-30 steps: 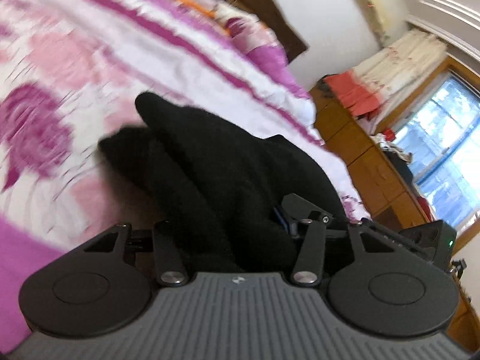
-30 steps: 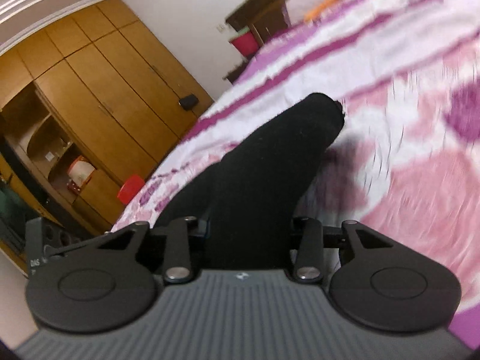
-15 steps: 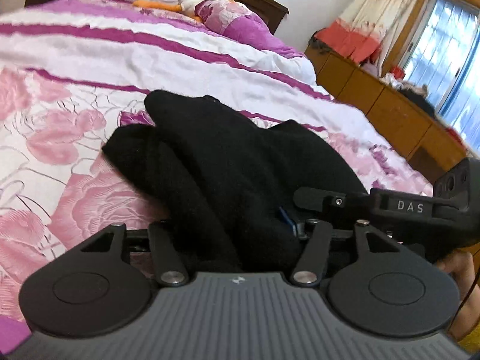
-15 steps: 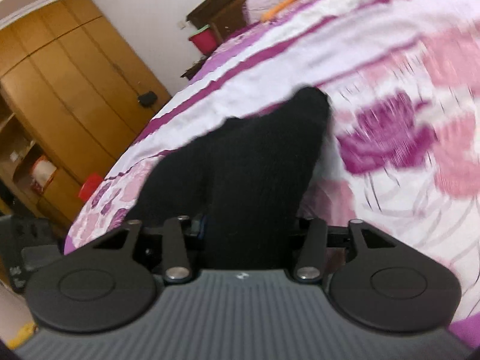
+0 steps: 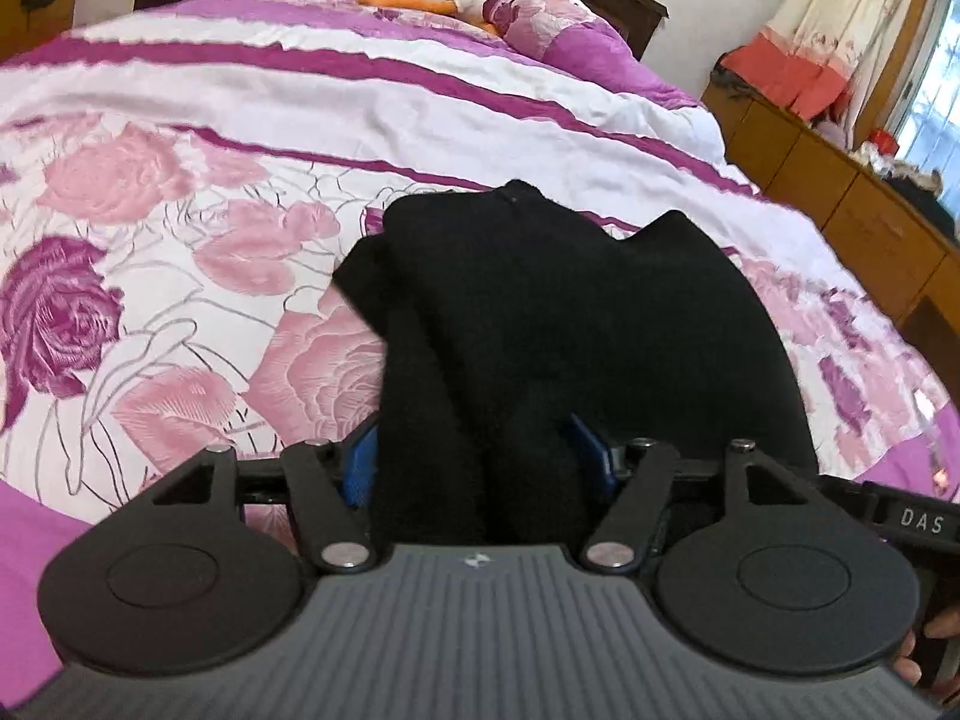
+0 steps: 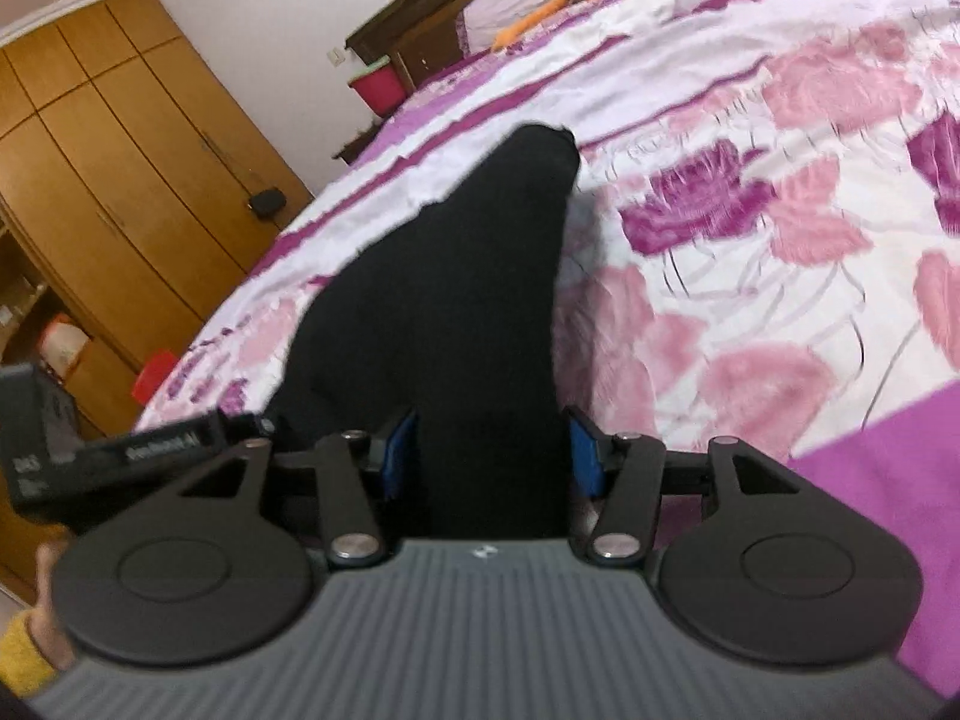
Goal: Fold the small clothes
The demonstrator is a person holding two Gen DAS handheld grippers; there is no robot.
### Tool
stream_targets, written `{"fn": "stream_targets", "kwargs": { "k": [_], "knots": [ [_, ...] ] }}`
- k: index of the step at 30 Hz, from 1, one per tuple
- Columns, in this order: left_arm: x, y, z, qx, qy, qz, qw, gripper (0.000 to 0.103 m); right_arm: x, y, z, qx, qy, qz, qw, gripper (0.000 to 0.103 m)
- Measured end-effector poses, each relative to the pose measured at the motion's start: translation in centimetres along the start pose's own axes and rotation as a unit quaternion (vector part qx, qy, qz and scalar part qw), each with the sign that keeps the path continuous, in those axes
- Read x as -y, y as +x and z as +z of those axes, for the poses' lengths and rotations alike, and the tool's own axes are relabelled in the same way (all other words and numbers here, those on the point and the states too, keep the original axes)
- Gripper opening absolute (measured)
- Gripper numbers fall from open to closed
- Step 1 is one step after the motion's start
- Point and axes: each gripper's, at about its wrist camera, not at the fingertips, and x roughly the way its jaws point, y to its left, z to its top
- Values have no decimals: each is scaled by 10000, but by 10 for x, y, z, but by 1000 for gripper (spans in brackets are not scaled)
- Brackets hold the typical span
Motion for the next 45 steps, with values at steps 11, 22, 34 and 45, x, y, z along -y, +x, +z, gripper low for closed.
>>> {"fn": "stream_targets", "kwargs": {
  "k": [11,22,34,45],
  "knots": [
    [36,-70,-16,215,407,388,9982,72,-36,-51,-8,420,-597,-514,9960,57],
    [53,-94,-59,-30,315,826,9961,86,-70,-94,-48,607,-1010,-658,9908,75],
    [51,-62,-78,-399,282,1084,9929,92,-62,-73,-75,452,-1393,-1369,9797,75],
    [62,-47,-83,-482,609,1357,9877,94,-51,-65,-82,329,-1254,-1440,9811,75]
  ]
}}
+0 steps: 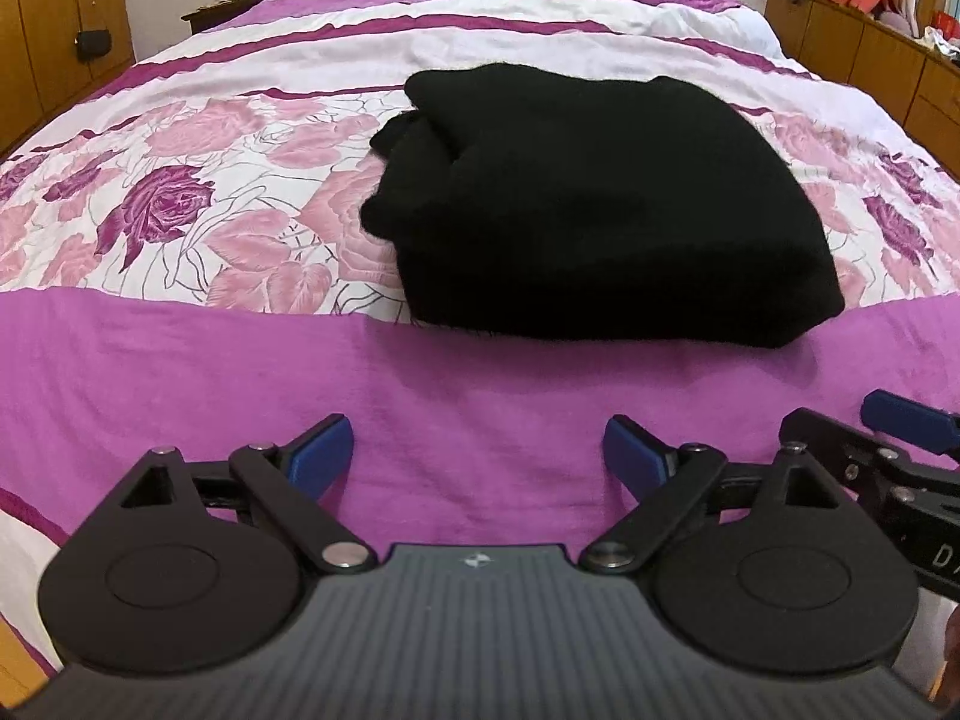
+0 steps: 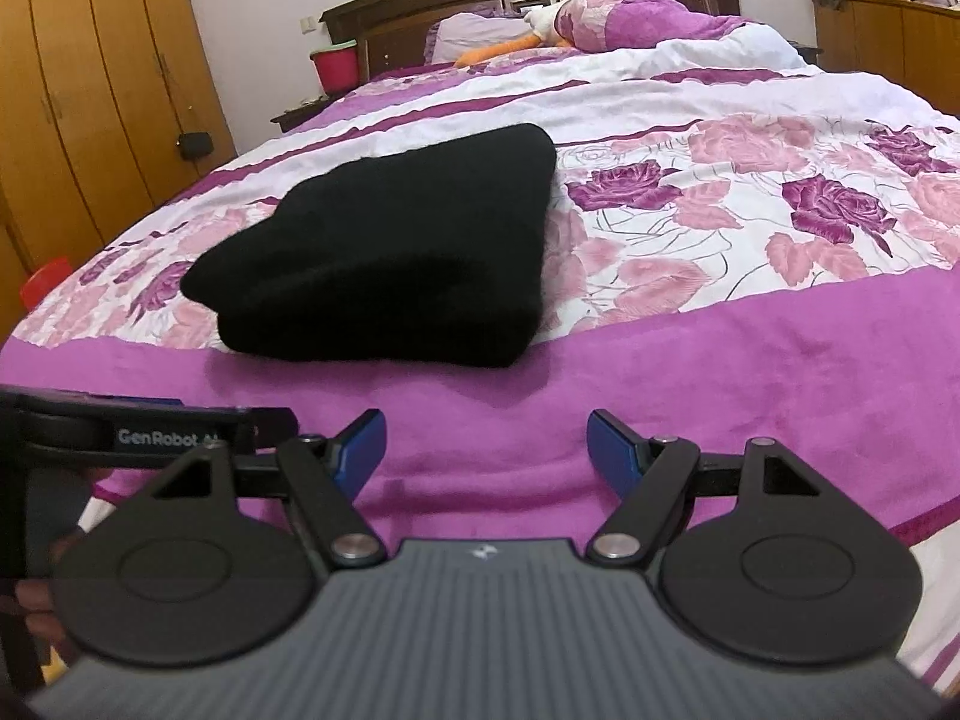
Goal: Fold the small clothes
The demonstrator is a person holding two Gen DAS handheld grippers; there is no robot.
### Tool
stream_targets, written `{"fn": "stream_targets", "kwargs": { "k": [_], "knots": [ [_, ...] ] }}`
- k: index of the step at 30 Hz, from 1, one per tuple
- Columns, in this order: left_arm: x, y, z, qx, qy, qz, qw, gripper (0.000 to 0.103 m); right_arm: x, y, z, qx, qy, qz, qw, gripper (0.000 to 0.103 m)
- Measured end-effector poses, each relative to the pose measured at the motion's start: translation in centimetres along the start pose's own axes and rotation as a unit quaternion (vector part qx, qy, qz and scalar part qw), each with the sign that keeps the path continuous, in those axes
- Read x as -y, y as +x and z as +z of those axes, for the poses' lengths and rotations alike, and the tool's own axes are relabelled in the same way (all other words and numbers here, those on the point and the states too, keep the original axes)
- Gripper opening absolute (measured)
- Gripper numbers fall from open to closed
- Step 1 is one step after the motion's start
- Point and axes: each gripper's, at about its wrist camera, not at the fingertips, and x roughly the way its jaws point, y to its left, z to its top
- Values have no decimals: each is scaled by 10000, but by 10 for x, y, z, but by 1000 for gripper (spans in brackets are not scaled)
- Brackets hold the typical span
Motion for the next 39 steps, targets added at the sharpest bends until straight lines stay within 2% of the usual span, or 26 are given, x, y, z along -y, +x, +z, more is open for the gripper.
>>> {"fn": "stream_targets", "kwargs": {
  "k": [15,26,39],
  "knots": [
    [6,-3,0,15,193,-15,9998,95,-1,-5,1,52,66,46,10000,75],
    [7,-9,2,76,123,-119,9998,94,-2,-7,2,12,154,-6,9999,75],
    [7,-11,2,90,154,-30,9998,94,-1,-12,3,111,134,-3,9998,75]
  ]
}}
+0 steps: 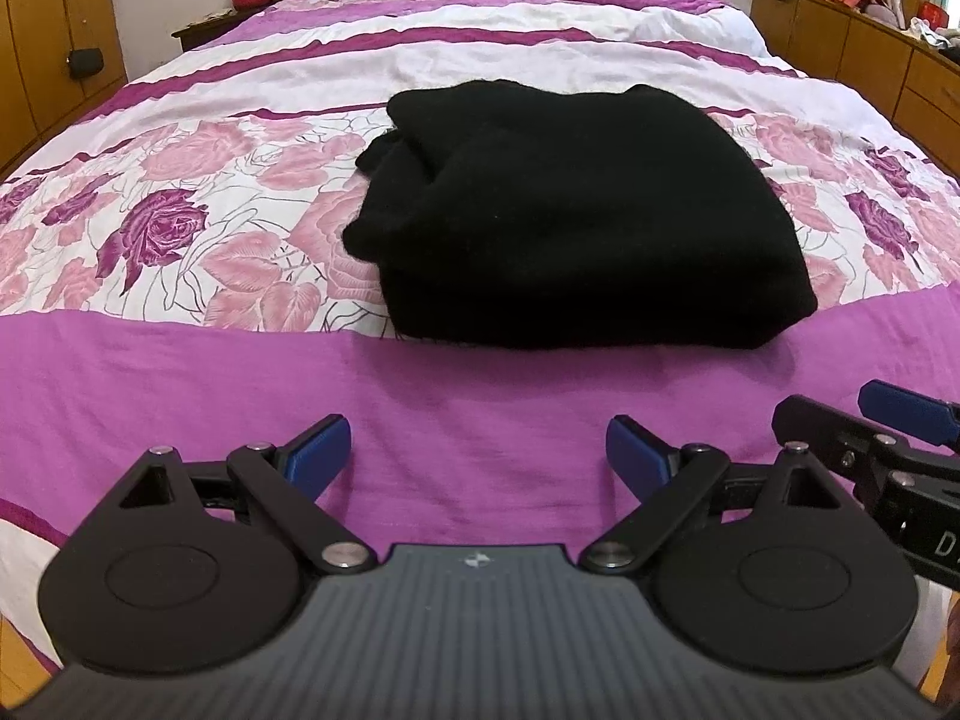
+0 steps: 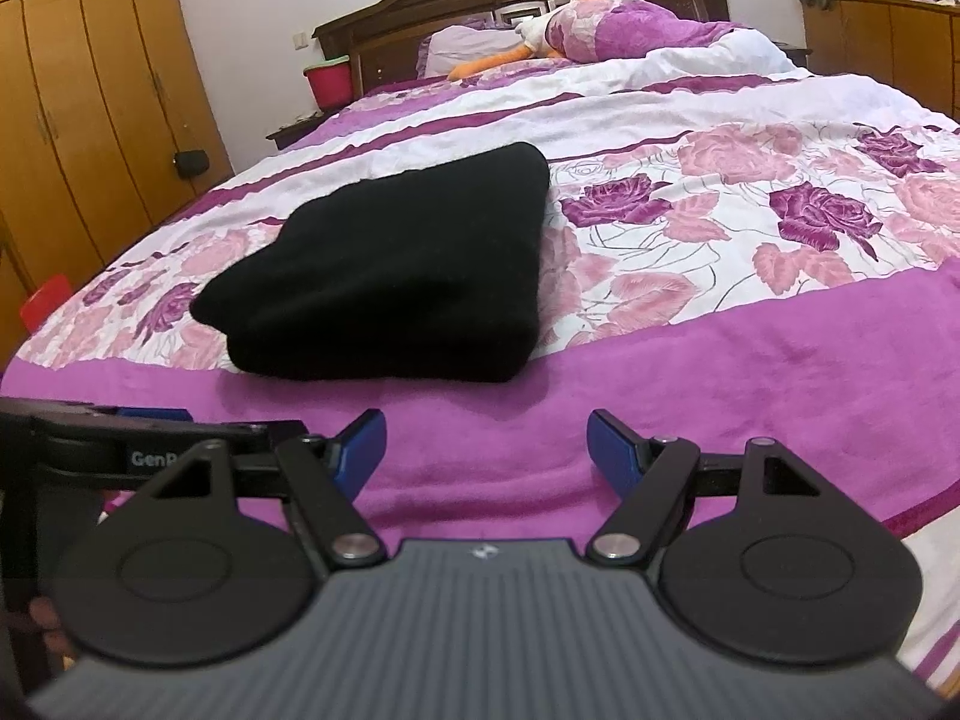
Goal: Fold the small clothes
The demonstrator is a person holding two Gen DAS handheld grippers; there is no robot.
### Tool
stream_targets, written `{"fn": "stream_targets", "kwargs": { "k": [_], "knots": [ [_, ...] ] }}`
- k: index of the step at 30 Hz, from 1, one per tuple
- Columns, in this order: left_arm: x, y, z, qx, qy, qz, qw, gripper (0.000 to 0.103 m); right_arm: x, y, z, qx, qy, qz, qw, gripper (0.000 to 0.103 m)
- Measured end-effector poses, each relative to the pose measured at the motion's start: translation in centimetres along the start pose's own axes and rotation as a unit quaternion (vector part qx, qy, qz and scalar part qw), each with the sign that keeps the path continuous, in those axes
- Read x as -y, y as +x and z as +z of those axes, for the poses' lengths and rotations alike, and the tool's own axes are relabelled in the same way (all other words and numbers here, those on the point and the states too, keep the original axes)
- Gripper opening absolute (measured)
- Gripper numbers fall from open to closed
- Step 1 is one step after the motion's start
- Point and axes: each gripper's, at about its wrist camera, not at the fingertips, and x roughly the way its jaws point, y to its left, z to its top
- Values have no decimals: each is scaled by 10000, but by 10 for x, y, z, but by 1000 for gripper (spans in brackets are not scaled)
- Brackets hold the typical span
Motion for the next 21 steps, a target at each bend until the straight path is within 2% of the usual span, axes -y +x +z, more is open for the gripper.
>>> {"fn": "stream_targets", "kwargs": {
  "k": [21],
  "knots": [
    [-2,-2,0,3,-41,-2,10000,94,-3,-3,1,28,-46,15,10000,75]
  ]
}}
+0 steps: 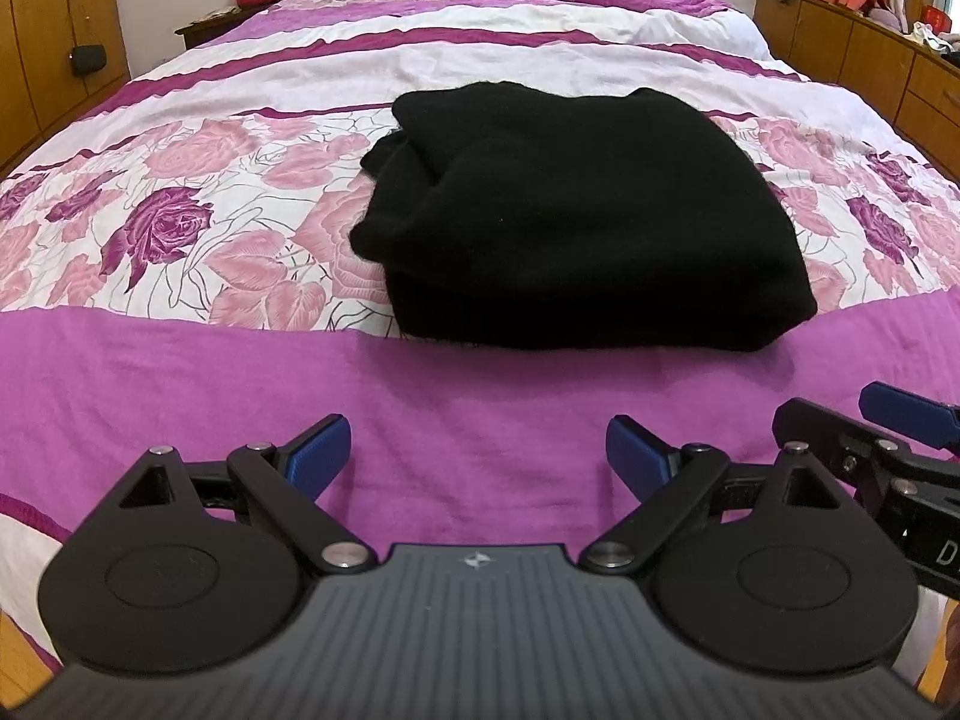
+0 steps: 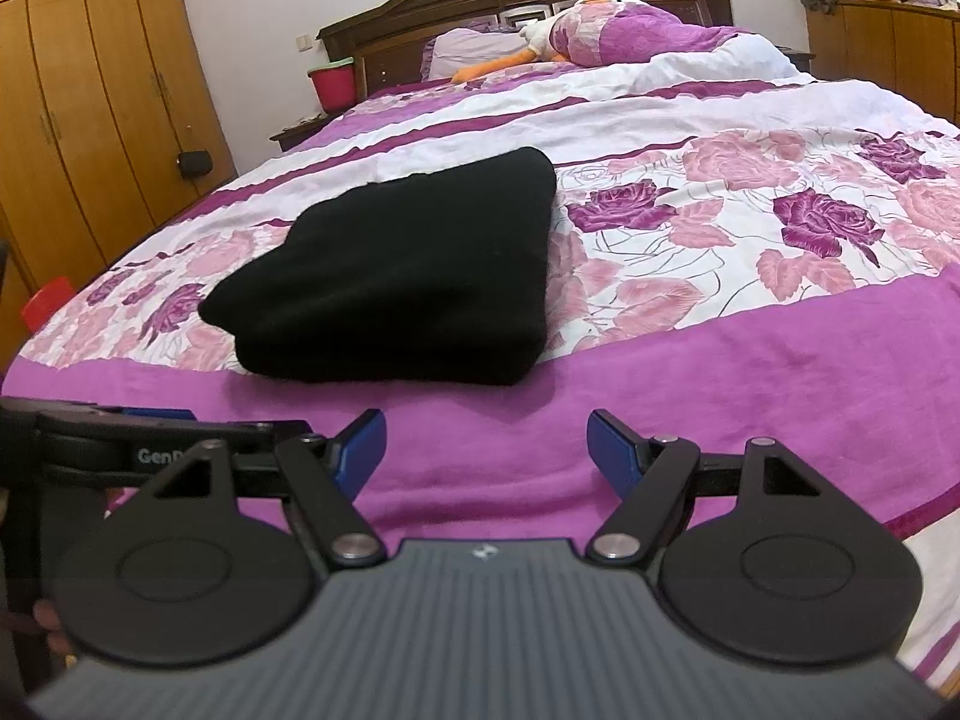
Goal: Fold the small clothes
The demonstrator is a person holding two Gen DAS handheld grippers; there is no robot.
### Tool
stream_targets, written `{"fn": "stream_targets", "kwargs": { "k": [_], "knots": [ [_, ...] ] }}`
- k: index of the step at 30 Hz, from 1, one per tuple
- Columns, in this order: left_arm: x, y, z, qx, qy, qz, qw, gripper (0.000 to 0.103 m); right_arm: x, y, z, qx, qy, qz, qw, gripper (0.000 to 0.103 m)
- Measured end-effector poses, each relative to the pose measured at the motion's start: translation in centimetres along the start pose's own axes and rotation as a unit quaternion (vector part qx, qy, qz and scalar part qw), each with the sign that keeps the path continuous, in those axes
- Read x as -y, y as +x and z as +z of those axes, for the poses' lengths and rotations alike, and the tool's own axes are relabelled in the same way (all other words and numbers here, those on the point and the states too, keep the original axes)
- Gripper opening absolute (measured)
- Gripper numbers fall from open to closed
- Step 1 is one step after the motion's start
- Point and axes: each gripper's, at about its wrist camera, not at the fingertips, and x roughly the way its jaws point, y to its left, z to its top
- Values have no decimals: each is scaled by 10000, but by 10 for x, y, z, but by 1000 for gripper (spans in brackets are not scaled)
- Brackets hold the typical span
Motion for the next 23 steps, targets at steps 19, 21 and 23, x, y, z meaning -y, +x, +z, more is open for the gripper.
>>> {"fn": "stream_targets", "kwargs": {
  "k": [19,21,23],
  "knots": [
    [-2,-10,-1,-4,-131,-163,9998,94,-6,-7,1,34,-88,0,10000,75],
    [-2,-11,-1,-12,-140,-200,9997,94,-8,-8,2,45,-102,5,9999,75],
    [-3,-12,-2,-28,-143,-211,9997,94,-10,-9,2,47,-127,4,9999,75]
  ]
}}
